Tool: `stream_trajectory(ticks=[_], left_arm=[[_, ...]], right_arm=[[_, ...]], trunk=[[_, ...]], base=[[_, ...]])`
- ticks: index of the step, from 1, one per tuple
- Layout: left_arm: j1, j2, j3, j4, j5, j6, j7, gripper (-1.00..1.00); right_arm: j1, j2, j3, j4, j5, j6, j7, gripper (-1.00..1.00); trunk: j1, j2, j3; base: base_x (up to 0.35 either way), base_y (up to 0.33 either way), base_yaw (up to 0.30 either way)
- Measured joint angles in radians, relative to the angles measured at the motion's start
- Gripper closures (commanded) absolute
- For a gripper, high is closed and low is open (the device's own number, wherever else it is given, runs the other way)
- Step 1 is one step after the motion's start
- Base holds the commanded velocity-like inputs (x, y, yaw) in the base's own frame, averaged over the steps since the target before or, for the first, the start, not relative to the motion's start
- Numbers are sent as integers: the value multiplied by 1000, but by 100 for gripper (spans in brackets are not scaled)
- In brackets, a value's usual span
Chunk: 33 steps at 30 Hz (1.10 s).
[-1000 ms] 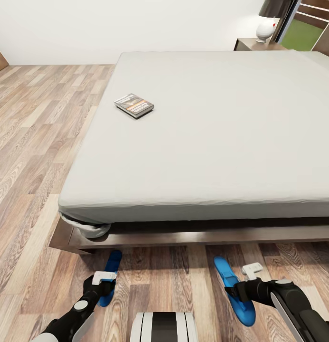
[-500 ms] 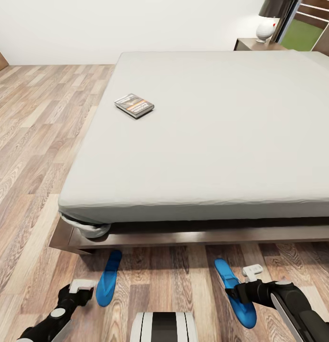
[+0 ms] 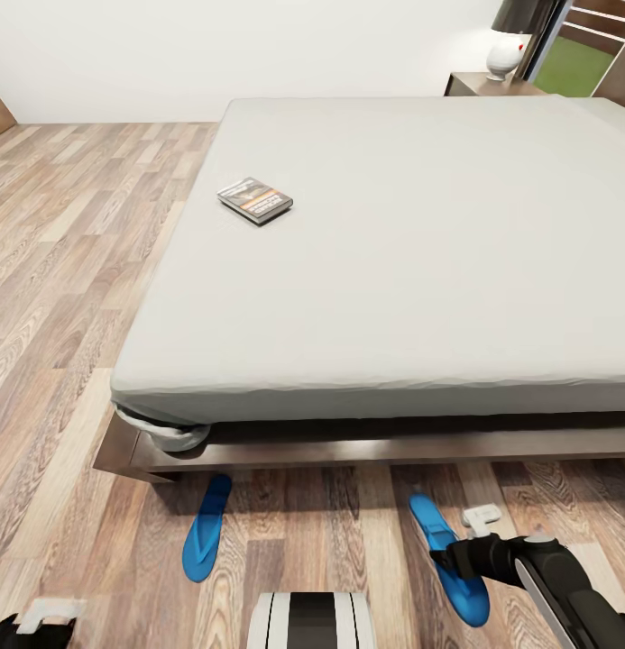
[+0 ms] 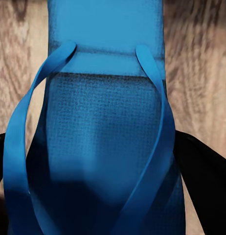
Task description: In the bedroom, move the book from the bed onto either nightstand, and place the two sandals side by side next to the bed.
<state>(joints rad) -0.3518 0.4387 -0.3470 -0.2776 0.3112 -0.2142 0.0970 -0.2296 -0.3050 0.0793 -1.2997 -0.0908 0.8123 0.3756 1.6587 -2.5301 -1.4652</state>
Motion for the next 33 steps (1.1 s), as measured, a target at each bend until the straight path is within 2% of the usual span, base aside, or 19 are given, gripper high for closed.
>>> stream_trajectory(ticks=[3,6,13,21,30,33], left_arm=[[33,27,0,16,8,-1,0,-100],[47,37,-1,46,16,-3,0,-100],[61,45,-2,101,36,-3,1,-100],[72,46,-3,158,39,-3,1,-100],[74,46,-3,166,38,1,2,-100],[79,46,-3,166,38,0,2,-100]], right_arm=[[-1,8,-1,33,0,-3,-14,100],[-2,25,-2,57,-1,-9,-44,100],[-7,82,-2,85,-5,-38,-135,100],[-13,112,-4,104,-5,-58,-155,100],[-14,120,-8,117,-2,-68,-157,100],[-14,120,-10,117,-2,-105,-157,100]], trunk=[[0,0,0],[0,0,0],[0,0,0],[0,0,0],[0,0,0],[0,0,0]], base=[[0,0,0],[0,0,0],[0,40,0],[0,92,0],[0,113,0],[0,44,0]])
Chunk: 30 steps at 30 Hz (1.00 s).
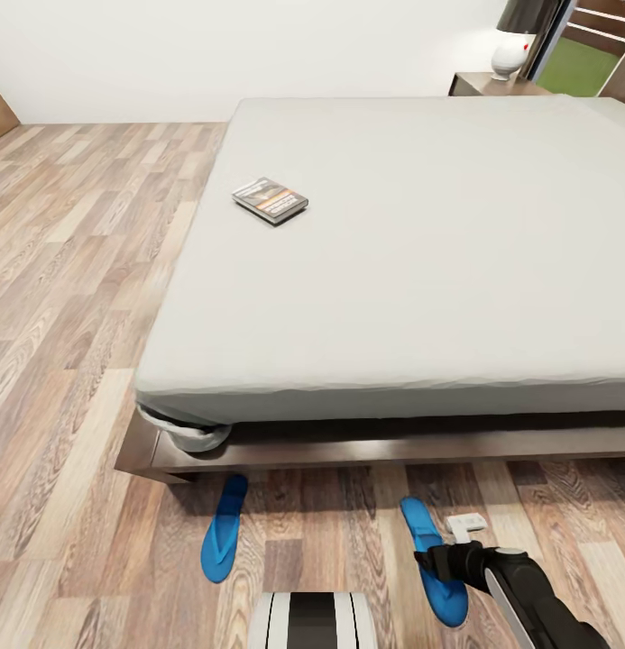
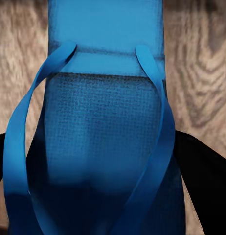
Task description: In the bedroom, move the book from the bed onto either nightstand, and place the two sandals side by side next to the bed.
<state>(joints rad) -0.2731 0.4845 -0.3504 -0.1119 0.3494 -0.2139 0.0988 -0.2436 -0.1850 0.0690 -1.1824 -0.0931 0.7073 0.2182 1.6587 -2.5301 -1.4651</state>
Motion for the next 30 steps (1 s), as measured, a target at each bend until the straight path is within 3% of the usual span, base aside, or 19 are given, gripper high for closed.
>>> stream_trajectory(ticks=[9,30], left_arm=[[6,-5,-1,0,0,5,1,-100],[6,-6,-2,0,-3,6,1,-100]], right_arm=[[-8,-8,-7,-2,-1,-53,-10,100],[-15,-11,-49,-2,-1,-62,-11,100]], trunk=[[0,0,0],[0,0,0]], base=[[0,11,0],[0,135,0]])
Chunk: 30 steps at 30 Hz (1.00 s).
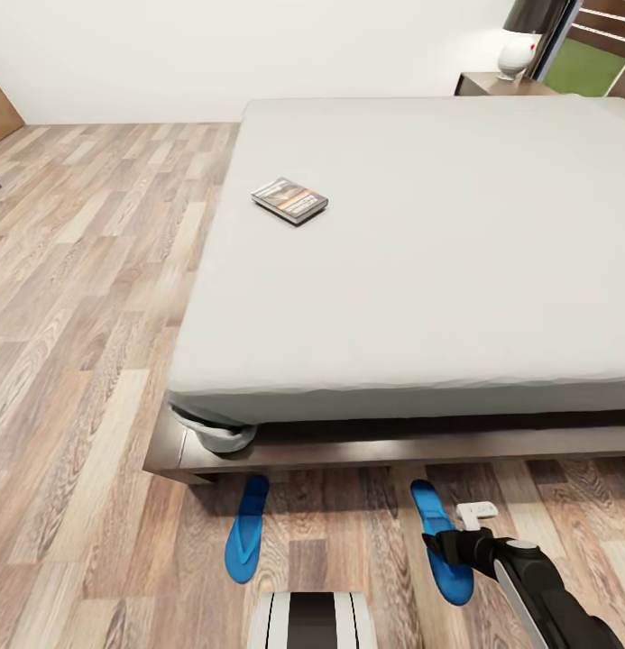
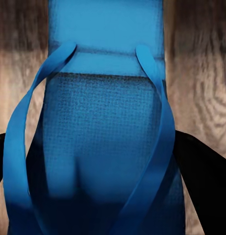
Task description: In the bedroom, move the book from the bed onto either nightstand, and place the two sandals side by side next to the bed.
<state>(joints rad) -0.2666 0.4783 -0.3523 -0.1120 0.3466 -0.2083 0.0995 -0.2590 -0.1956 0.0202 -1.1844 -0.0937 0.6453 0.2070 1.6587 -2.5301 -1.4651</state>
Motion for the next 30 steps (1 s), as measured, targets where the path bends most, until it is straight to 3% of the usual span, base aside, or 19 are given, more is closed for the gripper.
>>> stream_trajectory(ticks=[7,30], left_arm=[[0,0,0,0,-1,-1,1,-100],[0,2,-1,11,-2,-3,1,-100]], right_arm=[[0,0,-21,0,-1,-1,-1,100],[0,3,-24,2,1,-2,-1,100]], trunk=[[0,0,0],[0,0,0]], base=[[0,181,0],[0,270,0]])
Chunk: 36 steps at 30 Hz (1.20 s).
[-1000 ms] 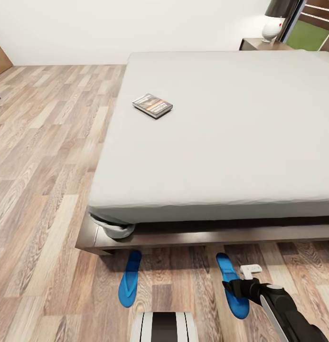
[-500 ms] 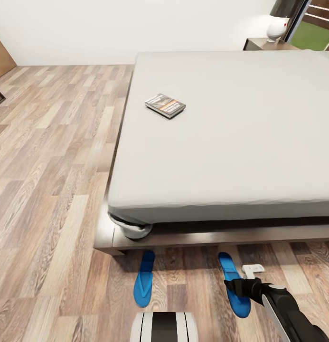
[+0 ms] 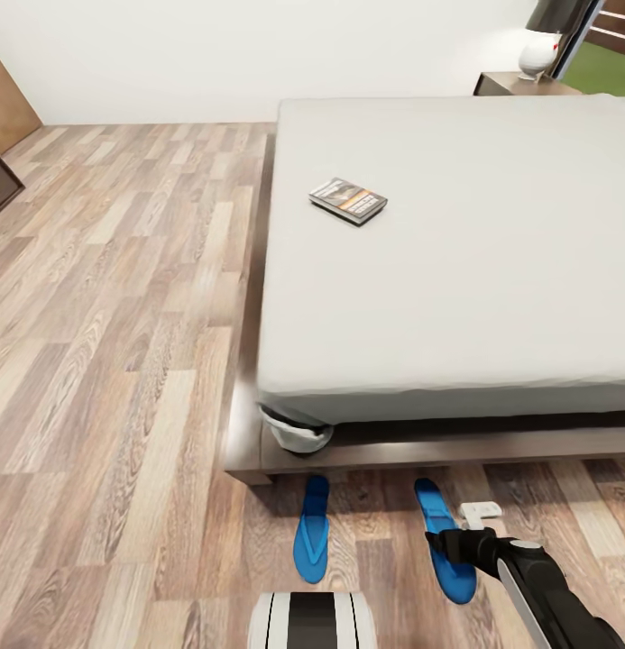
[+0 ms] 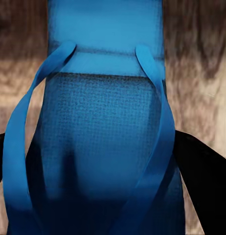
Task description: In the bedroom, move the book from the bed onto either nightstand, and place the two sandals side by side next to the bed.
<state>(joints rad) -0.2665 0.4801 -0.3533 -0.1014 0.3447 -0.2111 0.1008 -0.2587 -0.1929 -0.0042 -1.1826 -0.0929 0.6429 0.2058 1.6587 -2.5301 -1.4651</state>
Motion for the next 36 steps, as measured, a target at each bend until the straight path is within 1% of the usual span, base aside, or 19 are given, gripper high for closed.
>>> stream_trajectory(ticks=[8,15,24,33,36], left_arm=[[0,0,0,1,0,-1,0,-100],[0,-1,-1,1,-1,-3,-1,-100],[0,-2,-2,2,-2,-2,0,-100],[0,-2,-4,2,-3,0,3,-100],[0,-2,-5,2,-3,1,5,-100]], right_arm=[[0,3,0,0,0,0,-1,100],[0,5,0,1,0,0,-5,100],[-7,9,6,6,-8,-11,-68,100],[-13,12,8,12,-8,-33,-77,100],[-19,18,8,13,-9,-34,-77,100]], trunk=[[0,0,0],[0,0,0],[0,0,0],[0,0,0],[0,0,0]], base=[[0,236,0],[0,38,0],[8,71,0],[5,31,0],[42,82,0]])
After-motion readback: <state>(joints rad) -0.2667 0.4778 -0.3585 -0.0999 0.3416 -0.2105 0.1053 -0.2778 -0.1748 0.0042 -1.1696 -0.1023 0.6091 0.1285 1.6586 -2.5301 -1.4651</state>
